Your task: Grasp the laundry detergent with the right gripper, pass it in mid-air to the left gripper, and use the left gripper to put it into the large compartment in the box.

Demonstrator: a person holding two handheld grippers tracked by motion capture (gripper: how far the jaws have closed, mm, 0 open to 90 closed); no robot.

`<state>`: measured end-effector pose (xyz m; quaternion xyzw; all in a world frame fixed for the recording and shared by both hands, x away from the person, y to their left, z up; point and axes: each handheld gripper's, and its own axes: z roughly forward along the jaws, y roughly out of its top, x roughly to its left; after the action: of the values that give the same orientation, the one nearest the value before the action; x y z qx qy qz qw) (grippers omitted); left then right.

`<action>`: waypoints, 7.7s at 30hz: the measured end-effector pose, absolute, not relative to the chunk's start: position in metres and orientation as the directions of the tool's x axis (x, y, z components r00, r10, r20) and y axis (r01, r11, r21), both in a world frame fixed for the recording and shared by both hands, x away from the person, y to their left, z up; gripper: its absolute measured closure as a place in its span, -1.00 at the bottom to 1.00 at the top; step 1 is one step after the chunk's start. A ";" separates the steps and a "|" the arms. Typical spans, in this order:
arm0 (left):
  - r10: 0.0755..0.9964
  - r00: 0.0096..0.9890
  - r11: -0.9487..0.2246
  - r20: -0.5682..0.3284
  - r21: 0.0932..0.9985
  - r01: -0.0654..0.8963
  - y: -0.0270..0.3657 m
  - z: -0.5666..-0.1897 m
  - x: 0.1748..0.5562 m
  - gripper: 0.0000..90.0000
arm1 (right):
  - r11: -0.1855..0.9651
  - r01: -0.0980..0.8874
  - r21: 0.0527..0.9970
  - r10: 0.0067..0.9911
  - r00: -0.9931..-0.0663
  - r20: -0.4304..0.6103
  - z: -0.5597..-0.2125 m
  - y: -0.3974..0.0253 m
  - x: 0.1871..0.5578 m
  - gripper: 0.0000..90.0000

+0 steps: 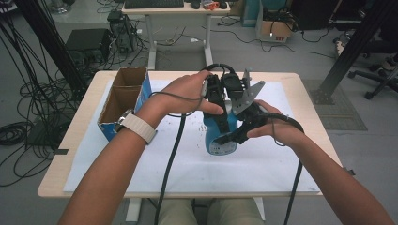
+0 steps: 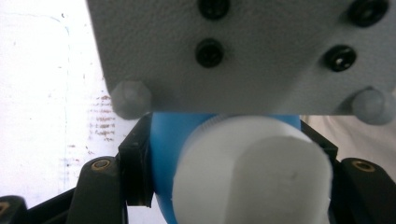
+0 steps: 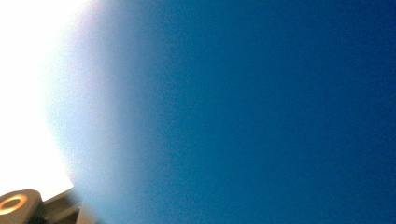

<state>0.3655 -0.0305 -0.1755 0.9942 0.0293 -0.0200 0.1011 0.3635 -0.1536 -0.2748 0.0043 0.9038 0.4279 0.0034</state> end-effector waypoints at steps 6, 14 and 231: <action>0.064 0.997 -0.975 -0.048 0.209 0.073 -0.030 -0.175 0.364 -0.17 | 0.652 0.044 0.757 0.015 -0.999 0.045 -0.274 -0.155 0.360 -0.03; 0.065 0.997 -0.976 -0.052 0.203 0.074 -0.030 -0.175 0.365 -0.17 | 0.652 0.046 0.757 0.017 -0.999 0.046 -0.274 -0.155 0.359 -0.03; 0.995 0.104 -0.102 -0.002 0.197 0.975 0.226 -0.186 0.459 -0.16 | 0.772 0.343 0.536 0.382 -0.923 0.041 -0.278 -0.305 0.399 -0.92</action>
<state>0.4592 0.2264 -0.1864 0.7393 0.6661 0.0655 0.0739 0.3992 -0.3051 -0.2784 0.1926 0.9405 0.2777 0.0350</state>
